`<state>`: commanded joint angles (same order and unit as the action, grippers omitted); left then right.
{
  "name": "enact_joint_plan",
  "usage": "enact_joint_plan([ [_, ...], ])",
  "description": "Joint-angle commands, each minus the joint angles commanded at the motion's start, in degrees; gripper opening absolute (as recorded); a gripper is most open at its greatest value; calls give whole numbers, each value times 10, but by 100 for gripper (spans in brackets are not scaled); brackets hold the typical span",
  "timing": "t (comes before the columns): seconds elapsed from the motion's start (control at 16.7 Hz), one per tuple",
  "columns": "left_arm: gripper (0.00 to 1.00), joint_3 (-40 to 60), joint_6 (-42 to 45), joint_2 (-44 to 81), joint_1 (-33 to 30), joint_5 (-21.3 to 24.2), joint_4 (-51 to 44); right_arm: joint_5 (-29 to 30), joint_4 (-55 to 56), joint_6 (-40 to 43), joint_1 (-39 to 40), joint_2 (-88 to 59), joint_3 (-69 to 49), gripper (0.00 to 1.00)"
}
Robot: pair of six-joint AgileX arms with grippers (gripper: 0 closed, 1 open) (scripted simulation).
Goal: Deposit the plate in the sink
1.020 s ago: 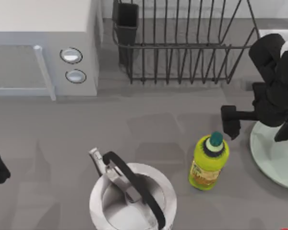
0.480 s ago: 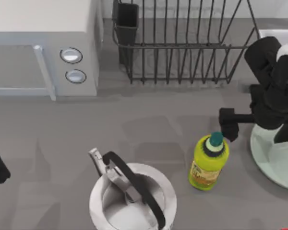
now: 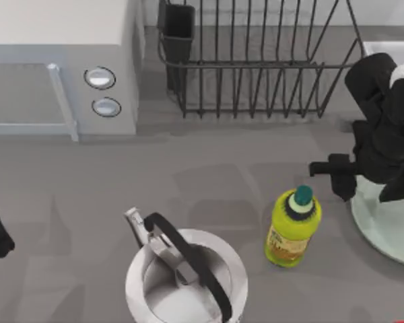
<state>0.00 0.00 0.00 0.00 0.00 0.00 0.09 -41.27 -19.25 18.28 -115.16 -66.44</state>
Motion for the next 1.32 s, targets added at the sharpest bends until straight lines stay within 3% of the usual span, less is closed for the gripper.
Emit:
enact_joint_plan([
  [0.18,100,0,0,0,0,0,0,0,0,0,0,0,0,2],
  [0.24,100,0,0,0,0,0,0,0,0,0,0,0,0,0],
  [0.9,100,0,0,0,0,0,0,1,-19,-1,-6,31,-38,0],
  [1.32,100,0,0,0,0,0,0,0,-269,-1,-6,18,-289,0],
])
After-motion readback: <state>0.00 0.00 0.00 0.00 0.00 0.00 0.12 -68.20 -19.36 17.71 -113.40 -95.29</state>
